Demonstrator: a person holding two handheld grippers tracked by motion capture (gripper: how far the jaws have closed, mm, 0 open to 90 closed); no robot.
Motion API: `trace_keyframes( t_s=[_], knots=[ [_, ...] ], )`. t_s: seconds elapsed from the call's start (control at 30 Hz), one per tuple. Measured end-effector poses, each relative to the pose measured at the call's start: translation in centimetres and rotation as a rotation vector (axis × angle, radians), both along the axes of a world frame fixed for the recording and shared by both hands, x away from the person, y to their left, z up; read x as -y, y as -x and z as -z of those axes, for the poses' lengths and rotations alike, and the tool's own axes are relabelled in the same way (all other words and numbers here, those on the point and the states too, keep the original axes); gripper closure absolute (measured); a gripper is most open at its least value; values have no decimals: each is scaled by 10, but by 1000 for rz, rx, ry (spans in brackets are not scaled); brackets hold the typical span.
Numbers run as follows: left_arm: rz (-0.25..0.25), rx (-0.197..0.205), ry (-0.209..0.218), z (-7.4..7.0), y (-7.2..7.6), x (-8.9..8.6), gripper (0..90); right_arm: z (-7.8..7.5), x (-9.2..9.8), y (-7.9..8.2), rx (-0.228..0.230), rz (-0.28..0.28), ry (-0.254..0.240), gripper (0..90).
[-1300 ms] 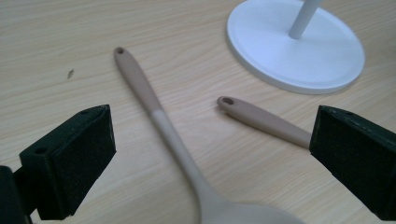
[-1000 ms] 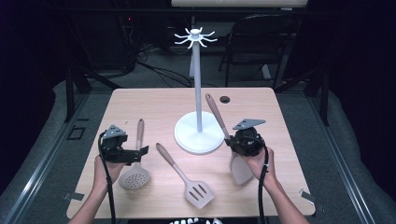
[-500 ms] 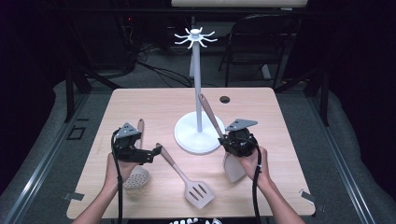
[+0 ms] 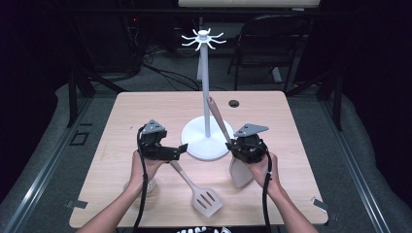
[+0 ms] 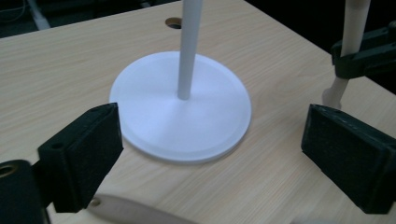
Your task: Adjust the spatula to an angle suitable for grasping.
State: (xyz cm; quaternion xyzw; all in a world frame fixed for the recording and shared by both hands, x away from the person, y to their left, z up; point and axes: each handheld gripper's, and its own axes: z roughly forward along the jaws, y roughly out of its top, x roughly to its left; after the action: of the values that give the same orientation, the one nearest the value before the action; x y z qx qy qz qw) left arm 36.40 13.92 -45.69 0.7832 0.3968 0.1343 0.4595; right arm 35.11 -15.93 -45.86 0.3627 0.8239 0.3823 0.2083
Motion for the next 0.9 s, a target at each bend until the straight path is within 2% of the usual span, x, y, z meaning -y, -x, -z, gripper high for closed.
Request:
trace_keyframes(
  t_s=[0.07, 0.13, 0.3, 0.4, 0.47, 0.53, 0.63, 0.7, 0.77, 0.8, 0.83, 0.87, 0.9],
  knots=[
    [22, 4, 11, -5, -5, 16, 69, -2, 1, 1, 15, -5, -13, 785],
    [33, 6, 9, -7, -6, 21, 70, -3, 1, 1, 22, -6, -20, 785],
    [71, 9, 47, -13, -10, 50, 76, -3, -1, 3, 27, -11, -17, 785],
    [94, 7, 67, -14, -12, 59, 98, -3, -3, 3, 24, -16, -14, 785],
    [105, 11, 90, -14, -13, 67, 156, -3, -4, 4, 26, -17, -9, 785],
    [122, 5, 112, -14, -14, 74, 149, -3, -4, 4, 27, -16, -10, 785],
    [148, -7, 148, -15, -17, 82, 207, -2, -5, 4, 29, -16, -8, 785],
    [157, -12, 160, -15, -19, 85, 285, -2, -6, 4, 32, -16, -3, 785],
    [169, -10, 170, -15, -19, 89, 310, -1, -6, 4, 32, -18, -5, 785],
    [172, -11, 177, -14, -19, 90, 376, -1, -7, 4, 33, -18, -4, 784],
    [171, -9, 178, -14, -20, 92, 376, -1, -7, 4, 33, -18, -4, 784],
    [180, -16, 199, -13, -20, 94, 434, -1, -7, 4, 33, -19, -2, 785],
    [180, -16, 199, -13, -20, 94, 456, -1, -8, 4, 36, -18, -3, 784]
  ],
)
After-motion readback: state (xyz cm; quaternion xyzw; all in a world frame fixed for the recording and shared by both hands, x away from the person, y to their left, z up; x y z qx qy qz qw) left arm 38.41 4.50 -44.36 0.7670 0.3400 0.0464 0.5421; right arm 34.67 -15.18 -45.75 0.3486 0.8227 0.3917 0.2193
